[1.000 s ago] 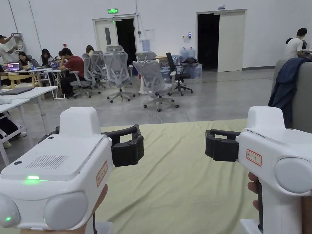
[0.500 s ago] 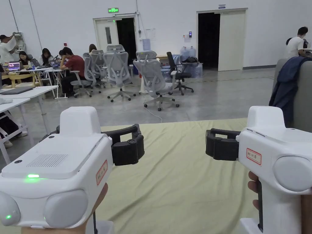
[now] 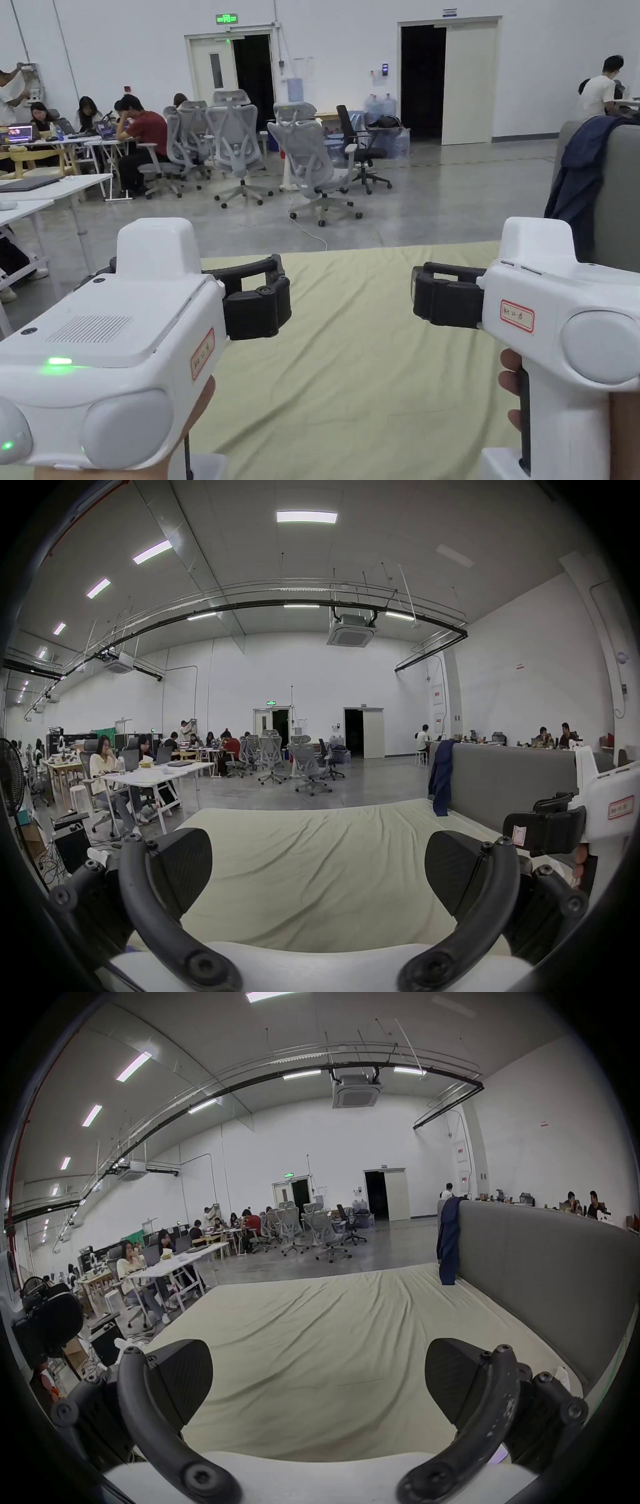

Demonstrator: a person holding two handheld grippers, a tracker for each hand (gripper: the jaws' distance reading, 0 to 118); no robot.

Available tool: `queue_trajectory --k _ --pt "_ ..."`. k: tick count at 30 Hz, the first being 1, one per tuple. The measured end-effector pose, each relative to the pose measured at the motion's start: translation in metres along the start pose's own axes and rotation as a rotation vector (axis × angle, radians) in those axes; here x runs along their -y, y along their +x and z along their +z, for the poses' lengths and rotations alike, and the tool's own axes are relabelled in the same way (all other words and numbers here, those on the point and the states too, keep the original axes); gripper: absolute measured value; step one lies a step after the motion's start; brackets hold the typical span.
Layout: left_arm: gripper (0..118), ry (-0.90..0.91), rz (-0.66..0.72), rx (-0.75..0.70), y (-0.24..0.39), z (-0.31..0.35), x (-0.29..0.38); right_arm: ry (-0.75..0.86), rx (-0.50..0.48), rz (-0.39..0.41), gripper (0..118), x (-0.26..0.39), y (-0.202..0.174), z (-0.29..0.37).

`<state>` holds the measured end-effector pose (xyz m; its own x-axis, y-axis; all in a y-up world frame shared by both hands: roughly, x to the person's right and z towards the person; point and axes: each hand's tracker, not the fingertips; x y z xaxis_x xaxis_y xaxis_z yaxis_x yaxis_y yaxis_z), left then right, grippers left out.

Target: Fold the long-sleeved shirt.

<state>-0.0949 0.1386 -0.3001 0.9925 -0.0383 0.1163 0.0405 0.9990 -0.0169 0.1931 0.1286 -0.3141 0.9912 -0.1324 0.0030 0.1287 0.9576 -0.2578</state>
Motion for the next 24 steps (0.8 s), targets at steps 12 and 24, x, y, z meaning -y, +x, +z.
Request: queue_trajectory --k 12,24 --pt "118 -0.008 0.007 0.0 -0.0036 -0.0015 -0.0004 0.001 0.015 0.008 118 -0.0004 -0.0017 -0.0016" --pt "118 -0.01 0.007 0.002 -0.0032 -0.0005 -0.0001 0.002 0.023 0.003 118 -0.0015 -0.0016 -0.0008"
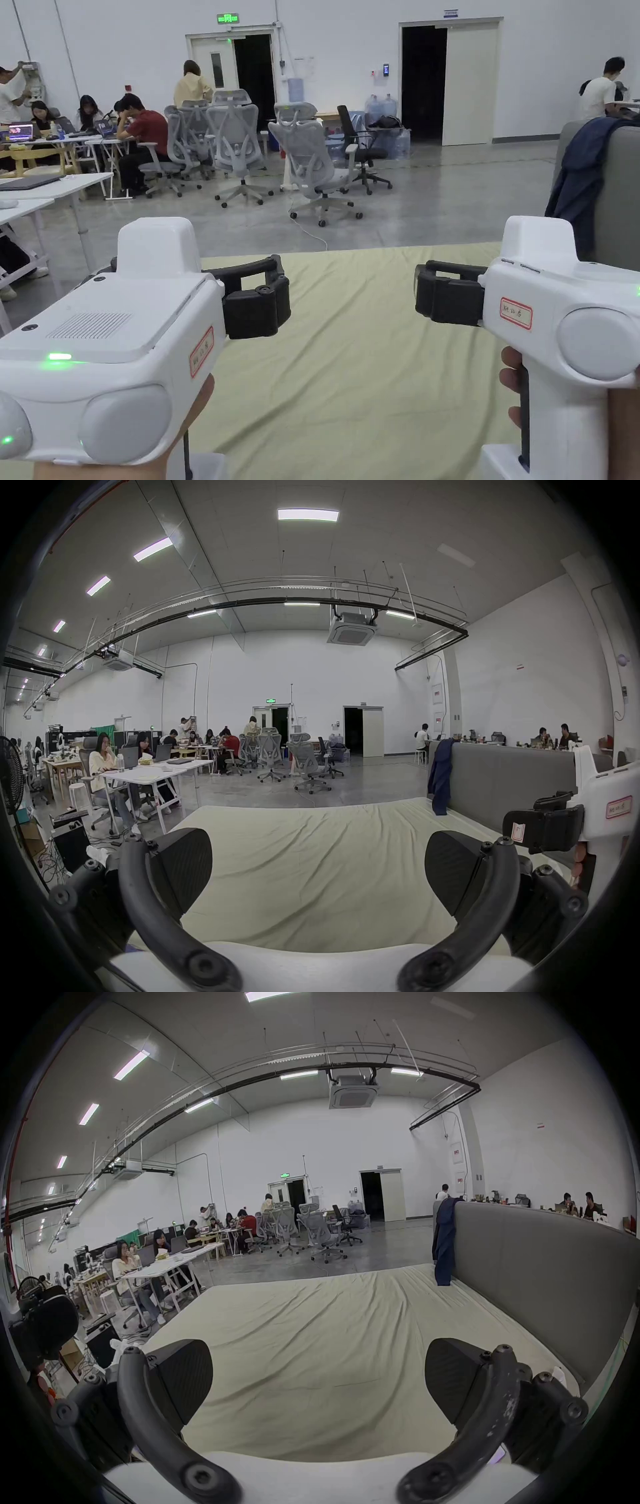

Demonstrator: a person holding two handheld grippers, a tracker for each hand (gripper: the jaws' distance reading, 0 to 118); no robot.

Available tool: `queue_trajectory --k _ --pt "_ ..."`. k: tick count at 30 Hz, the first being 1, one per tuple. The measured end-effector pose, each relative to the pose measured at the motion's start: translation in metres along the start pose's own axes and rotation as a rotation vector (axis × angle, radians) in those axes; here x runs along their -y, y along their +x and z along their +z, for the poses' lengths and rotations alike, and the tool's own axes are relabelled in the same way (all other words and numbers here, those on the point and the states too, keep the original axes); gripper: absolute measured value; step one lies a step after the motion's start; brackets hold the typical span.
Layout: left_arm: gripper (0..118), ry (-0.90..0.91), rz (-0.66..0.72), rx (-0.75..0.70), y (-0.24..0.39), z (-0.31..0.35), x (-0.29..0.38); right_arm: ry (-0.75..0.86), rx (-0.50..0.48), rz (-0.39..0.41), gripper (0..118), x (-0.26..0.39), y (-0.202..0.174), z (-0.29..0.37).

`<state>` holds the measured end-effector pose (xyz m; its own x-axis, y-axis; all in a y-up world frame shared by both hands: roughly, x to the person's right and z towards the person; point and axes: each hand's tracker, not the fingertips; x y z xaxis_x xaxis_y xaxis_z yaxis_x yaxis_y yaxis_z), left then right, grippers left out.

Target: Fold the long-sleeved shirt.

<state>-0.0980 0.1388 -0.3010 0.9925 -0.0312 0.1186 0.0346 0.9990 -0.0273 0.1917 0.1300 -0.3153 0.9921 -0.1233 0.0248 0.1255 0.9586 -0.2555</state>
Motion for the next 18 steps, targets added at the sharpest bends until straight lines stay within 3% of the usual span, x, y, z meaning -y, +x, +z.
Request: queue_trajectory --k 18 --pt "118 -0.003 0.01 0.007 0.0012 -0.0015 -0.0003 -0.001 0.009 0.006 118 0.0005 0.0017 -0.001"
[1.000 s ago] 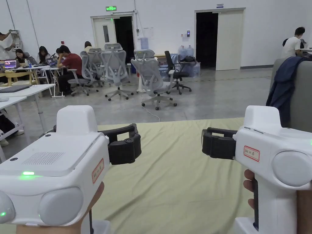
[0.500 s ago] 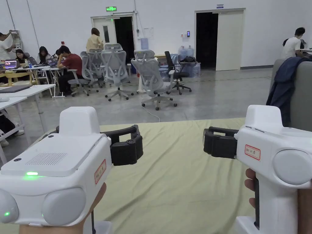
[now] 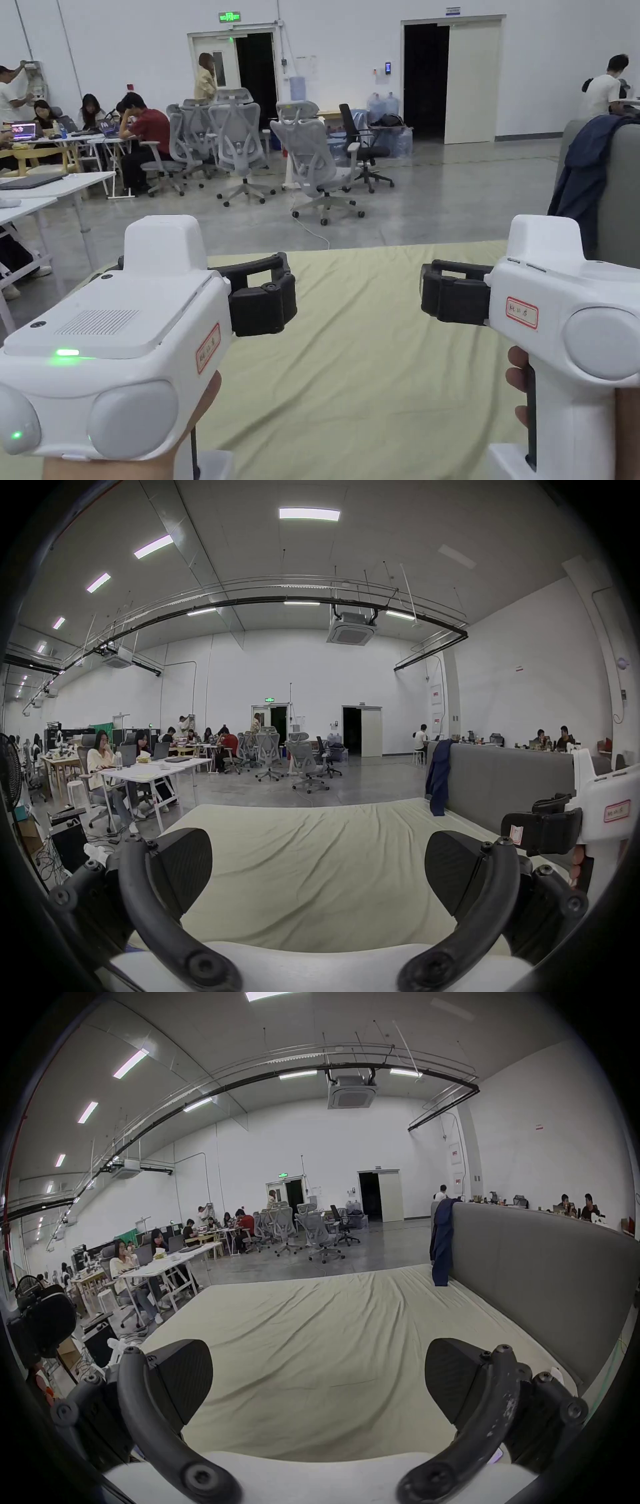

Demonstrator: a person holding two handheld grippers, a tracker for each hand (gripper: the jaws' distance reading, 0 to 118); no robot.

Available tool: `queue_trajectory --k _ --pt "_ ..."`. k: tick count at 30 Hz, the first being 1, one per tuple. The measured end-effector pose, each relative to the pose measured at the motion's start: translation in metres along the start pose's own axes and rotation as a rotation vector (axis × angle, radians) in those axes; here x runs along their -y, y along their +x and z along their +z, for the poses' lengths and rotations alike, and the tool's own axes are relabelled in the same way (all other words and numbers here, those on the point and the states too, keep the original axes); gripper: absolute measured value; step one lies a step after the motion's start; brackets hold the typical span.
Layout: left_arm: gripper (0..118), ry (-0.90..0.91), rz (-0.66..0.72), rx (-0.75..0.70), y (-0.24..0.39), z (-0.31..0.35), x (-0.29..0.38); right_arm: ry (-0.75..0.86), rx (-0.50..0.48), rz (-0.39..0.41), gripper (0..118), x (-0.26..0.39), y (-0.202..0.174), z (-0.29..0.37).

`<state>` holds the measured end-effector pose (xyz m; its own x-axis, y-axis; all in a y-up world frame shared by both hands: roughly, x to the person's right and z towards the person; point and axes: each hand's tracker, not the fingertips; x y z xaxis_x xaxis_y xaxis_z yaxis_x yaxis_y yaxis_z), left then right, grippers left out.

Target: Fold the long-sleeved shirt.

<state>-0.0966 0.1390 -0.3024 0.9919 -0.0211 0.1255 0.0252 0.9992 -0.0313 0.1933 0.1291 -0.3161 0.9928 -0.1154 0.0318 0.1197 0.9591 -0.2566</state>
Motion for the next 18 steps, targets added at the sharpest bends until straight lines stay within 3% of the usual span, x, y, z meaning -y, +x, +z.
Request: queue_trajectory --k 8,14,18 --pt "118 -0.004 -0.001 -0.003 -0.0005 0.0002 0.0008 0.004 -0.005 -0.007 118 -0.0002 -0.0004 0.0006" --pt "118 -0.007 0.002 -0.007 -0.0015 -0.0003 0.0012 0.037 0.015 0.051 118 0.0029 -0.0068 0.0042" --pt "118 -0.006 0.0 -0.006 -0.0007 -0.0004 0.0015 0.032 0.012 0.041 118 0.0025 -0.006 0.003"
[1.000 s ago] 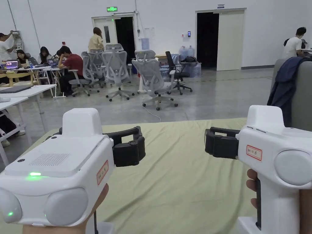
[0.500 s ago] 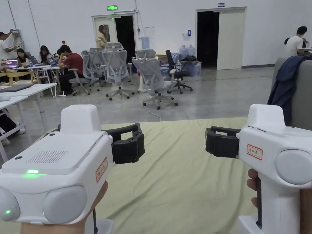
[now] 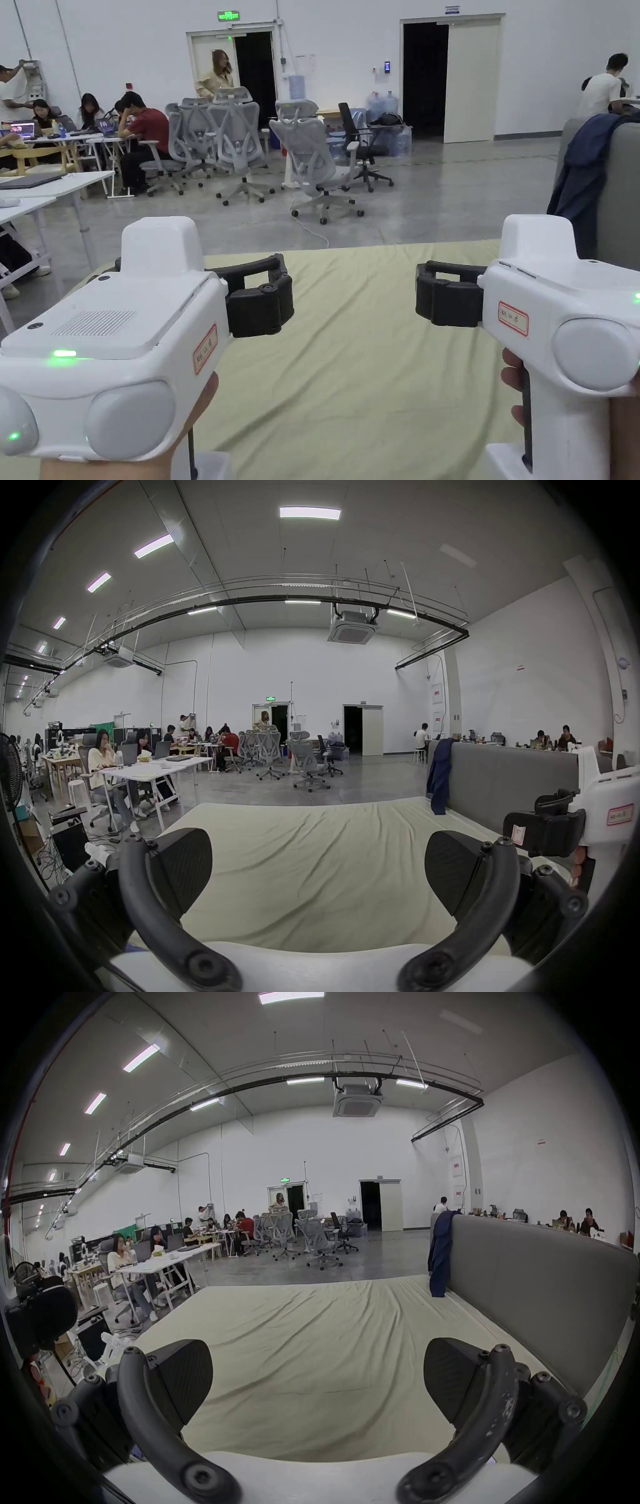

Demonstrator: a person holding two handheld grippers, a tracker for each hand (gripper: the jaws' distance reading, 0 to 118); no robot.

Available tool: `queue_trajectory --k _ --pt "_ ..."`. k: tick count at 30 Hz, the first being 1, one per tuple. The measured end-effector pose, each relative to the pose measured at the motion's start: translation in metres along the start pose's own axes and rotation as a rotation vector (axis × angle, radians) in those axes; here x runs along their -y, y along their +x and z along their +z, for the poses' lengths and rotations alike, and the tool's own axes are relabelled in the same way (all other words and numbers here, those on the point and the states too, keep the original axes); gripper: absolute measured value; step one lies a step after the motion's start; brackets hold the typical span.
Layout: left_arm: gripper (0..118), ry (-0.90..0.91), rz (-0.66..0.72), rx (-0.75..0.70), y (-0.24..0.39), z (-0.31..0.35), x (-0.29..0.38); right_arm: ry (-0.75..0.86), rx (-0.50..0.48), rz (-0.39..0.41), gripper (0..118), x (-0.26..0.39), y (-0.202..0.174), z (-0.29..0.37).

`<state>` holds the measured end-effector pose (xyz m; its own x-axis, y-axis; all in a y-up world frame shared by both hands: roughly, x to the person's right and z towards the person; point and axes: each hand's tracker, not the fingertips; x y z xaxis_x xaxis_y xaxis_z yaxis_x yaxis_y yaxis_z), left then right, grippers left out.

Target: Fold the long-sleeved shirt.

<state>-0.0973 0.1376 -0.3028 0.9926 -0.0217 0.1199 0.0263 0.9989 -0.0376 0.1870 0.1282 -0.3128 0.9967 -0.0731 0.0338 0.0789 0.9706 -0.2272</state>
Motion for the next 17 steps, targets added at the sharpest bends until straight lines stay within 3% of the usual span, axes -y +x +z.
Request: queue_trajectory --k 17 --pt "118 -0.004 0.007 -0.003 -0.0014 -0.0003 0.001 -0.011 -0.006 -0.004 118 0.0019 0.0028 -0.0022"
